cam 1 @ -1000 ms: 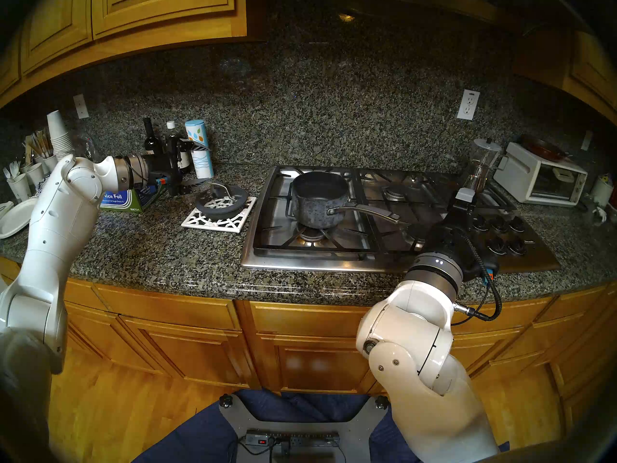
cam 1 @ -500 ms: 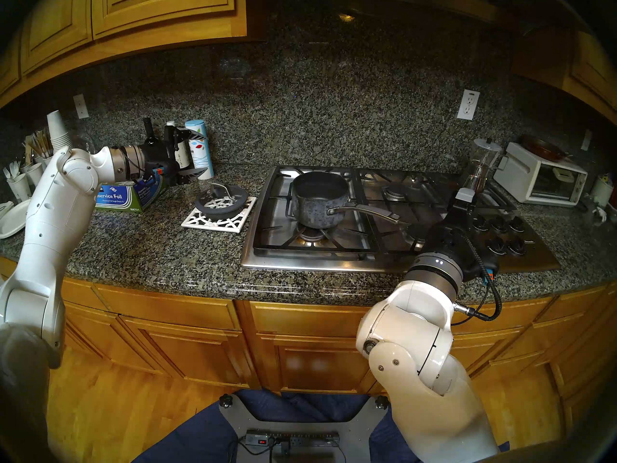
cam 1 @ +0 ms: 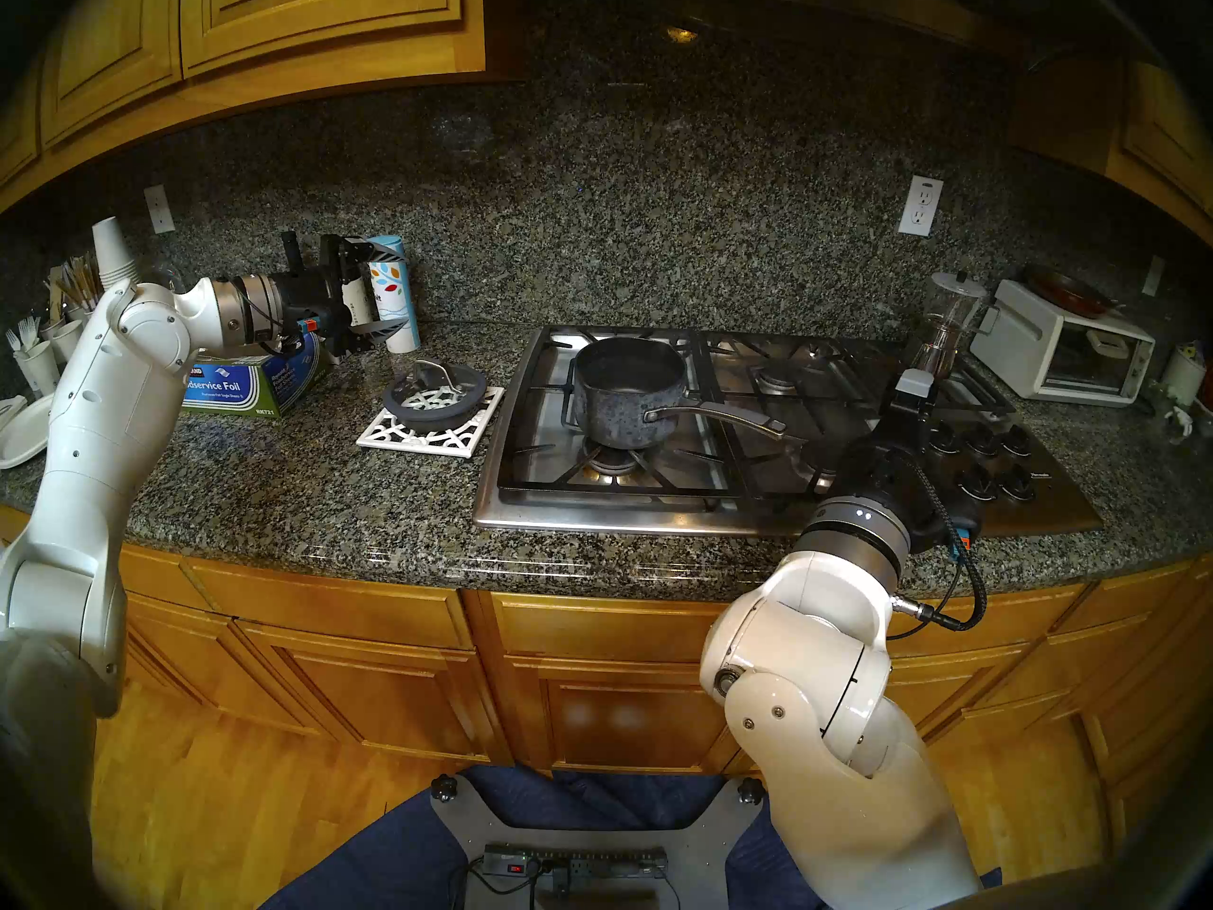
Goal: Pick up the pot, put it on the stove, take off the pot lid
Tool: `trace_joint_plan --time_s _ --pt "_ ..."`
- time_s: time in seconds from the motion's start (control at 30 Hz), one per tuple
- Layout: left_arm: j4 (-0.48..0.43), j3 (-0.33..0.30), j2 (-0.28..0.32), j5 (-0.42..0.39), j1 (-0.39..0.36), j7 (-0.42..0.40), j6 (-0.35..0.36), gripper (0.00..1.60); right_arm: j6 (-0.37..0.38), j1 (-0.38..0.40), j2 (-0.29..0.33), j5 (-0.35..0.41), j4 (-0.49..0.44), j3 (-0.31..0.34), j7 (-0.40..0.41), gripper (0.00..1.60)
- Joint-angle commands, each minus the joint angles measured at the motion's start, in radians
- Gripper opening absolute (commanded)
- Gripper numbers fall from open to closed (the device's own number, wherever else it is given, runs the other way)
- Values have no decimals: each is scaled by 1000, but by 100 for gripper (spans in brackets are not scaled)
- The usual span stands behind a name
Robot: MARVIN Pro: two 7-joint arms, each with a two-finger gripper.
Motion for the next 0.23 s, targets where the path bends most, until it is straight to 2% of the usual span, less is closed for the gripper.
trace_joint_plan --time_s 0.0,0.2 --pt "-9 -9 4 -31 -53 -1 2 160 2 15 0 -20 -25 -1 -81 160" --pt "-7 -7 5 -40 -55 -10 2 160 2 15 0 -20 -25 -1 -82 160"
